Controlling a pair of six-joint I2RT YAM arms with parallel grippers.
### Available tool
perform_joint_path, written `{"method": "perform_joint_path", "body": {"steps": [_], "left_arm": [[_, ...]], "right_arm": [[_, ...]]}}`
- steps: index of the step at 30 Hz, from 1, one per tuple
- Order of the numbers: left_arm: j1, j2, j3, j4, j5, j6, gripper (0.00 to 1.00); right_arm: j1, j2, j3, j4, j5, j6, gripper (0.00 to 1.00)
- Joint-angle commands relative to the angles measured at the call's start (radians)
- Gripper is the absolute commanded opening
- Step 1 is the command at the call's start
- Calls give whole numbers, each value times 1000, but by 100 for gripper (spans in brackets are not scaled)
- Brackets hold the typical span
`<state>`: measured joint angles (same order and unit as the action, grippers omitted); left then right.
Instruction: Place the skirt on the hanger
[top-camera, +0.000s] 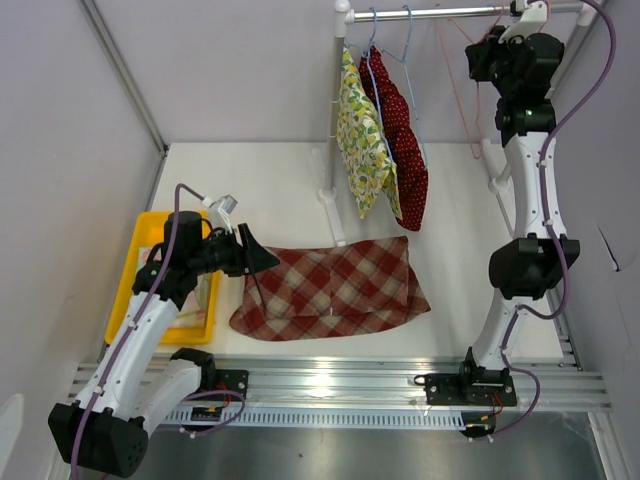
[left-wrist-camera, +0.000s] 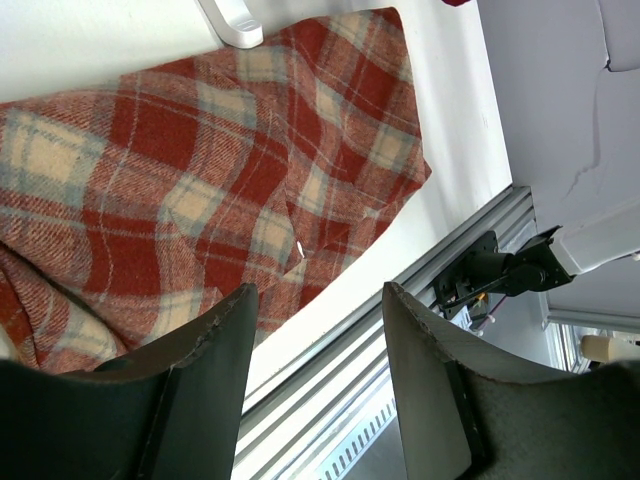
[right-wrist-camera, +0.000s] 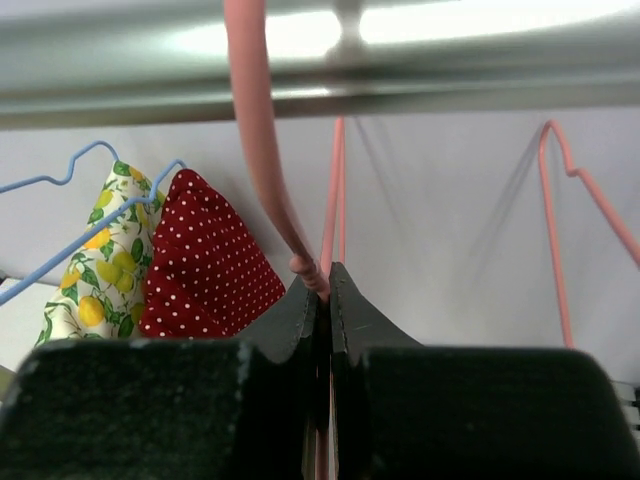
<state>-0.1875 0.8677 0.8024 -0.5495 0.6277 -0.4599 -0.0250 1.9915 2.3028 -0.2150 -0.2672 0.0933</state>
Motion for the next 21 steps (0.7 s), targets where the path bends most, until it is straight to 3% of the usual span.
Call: {"method": "perform_joint_path", "body": {"steps": [1, 10, 21], "left_arm": [[-4, -6, 15, 3, 1, 27, 58], [-4, -9, 15, 13, 7, 27, 58], [-4, -15, 12, 20, 29, 24, 58]], "right_arm": [[4, -117, 3, 39, 28, -40, 0], [2, -238, -167, -3, 100, -46, 0], [-39, -650, -514, -155, 223, 94, 0]]}}
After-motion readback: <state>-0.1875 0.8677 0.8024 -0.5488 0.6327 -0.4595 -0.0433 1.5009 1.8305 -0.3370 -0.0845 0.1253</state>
